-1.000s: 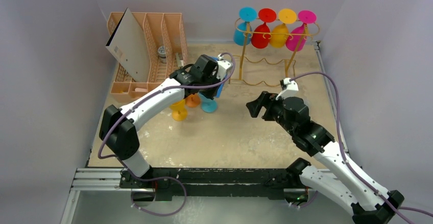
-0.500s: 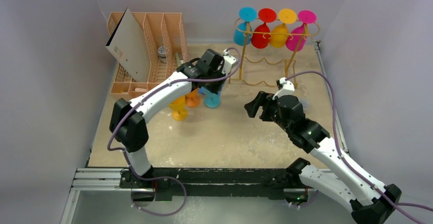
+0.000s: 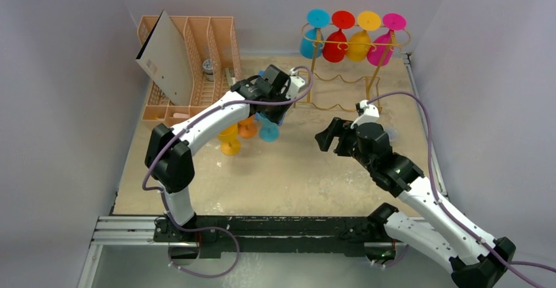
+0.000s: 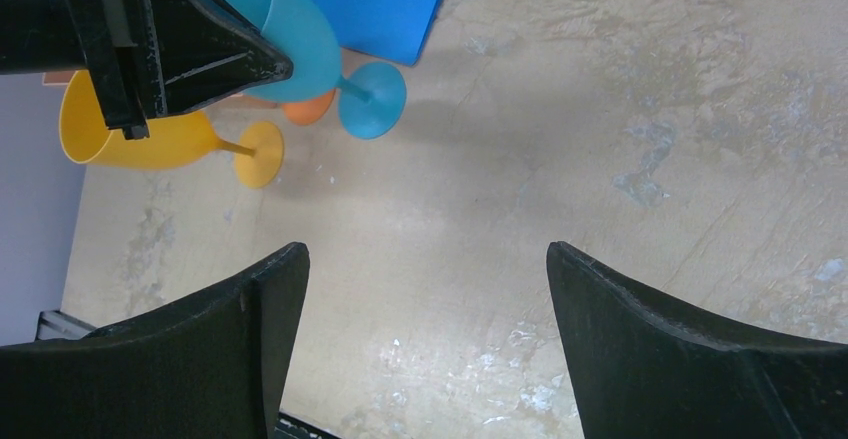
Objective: Take the wine glass off the wine glass rack
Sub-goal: Place the wine glass at the center of the board.
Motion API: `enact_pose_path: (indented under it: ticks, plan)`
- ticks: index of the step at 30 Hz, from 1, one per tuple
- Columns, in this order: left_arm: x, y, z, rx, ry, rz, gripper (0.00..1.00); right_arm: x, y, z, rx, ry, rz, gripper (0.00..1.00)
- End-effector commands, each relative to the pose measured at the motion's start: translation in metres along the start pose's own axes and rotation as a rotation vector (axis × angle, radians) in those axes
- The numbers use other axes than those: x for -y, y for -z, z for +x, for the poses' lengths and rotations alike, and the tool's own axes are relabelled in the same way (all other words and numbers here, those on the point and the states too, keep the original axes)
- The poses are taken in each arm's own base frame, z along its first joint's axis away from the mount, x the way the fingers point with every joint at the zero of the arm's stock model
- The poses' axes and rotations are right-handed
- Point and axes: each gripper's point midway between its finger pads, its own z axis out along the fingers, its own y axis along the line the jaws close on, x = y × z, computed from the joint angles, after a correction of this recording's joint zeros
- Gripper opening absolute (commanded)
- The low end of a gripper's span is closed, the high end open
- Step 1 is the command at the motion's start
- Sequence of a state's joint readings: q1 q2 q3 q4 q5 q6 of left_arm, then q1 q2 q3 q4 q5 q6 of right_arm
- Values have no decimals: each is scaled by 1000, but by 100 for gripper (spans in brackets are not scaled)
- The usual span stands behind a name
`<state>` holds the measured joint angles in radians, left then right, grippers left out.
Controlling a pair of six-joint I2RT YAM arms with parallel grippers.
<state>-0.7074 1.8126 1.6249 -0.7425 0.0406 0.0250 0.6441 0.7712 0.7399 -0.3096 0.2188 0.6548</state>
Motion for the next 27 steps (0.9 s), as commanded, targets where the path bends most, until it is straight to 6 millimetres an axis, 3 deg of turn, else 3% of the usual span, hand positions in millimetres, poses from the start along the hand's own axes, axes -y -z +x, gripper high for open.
enact_pose_path:
  ticks: [1,16,27]
  plan:
    - [-4,9,-8,6,-42,-8,0,-2,4,-12,38,2,7,90]
    - [-2,2,3,-39,-12,-5,0,3,6,-13,48,13,27,91]
    - [-3,13,-6,3,5,-13,28,7,6,-13,44,21,48,91]
